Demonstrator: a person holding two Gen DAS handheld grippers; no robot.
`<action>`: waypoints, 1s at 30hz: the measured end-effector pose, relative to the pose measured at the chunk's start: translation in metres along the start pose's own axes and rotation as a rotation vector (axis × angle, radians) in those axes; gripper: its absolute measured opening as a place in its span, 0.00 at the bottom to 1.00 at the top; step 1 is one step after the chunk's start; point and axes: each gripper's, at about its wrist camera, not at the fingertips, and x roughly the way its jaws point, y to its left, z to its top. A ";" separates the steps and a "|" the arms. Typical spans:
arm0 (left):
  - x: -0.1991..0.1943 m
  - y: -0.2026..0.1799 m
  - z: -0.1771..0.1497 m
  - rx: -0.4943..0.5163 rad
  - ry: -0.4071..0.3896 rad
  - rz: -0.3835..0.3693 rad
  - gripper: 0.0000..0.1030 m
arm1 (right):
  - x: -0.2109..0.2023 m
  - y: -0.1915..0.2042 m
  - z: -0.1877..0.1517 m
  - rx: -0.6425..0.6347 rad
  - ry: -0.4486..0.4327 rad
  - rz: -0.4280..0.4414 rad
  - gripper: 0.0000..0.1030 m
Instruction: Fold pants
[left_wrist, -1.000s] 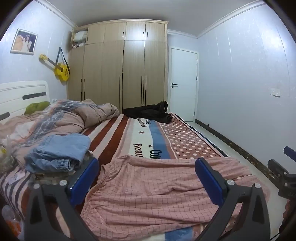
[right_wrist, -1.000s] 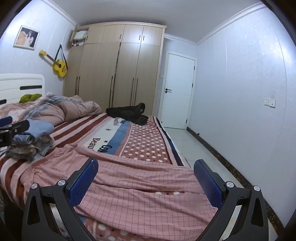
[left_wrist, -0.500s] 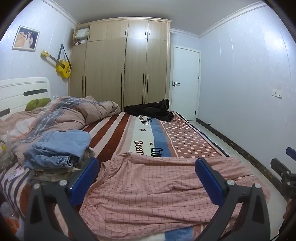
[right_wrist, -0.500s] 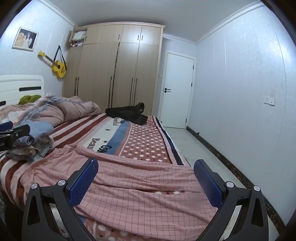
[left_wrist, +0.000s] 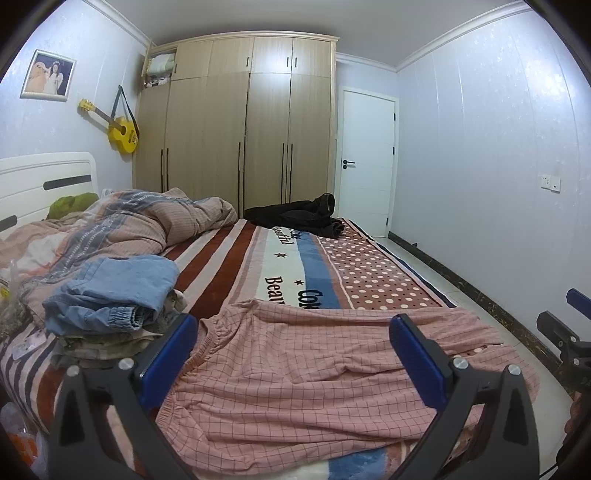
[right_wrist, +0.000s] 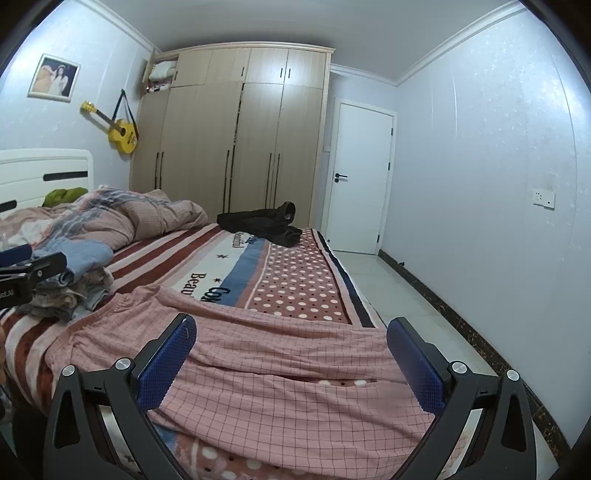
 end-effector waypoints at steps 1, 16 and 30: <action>0.000 0.000 0.000 0.000 0.000 0.002 0.99 | 0.000 0.000 0.001 0.000 0.000 0.000 1.00; -0.003 0.000 0.003 0.008 -0.017 0.015 0.99 | 0.000 -0.004 0.004 0.019 -0.006 -0.001 1.00; -0.014 0.000 0.005 0.015 -0.045 0.036 0.99 | -0.002 -0.004 0.006 0.040 -0.017 -0.002 1.00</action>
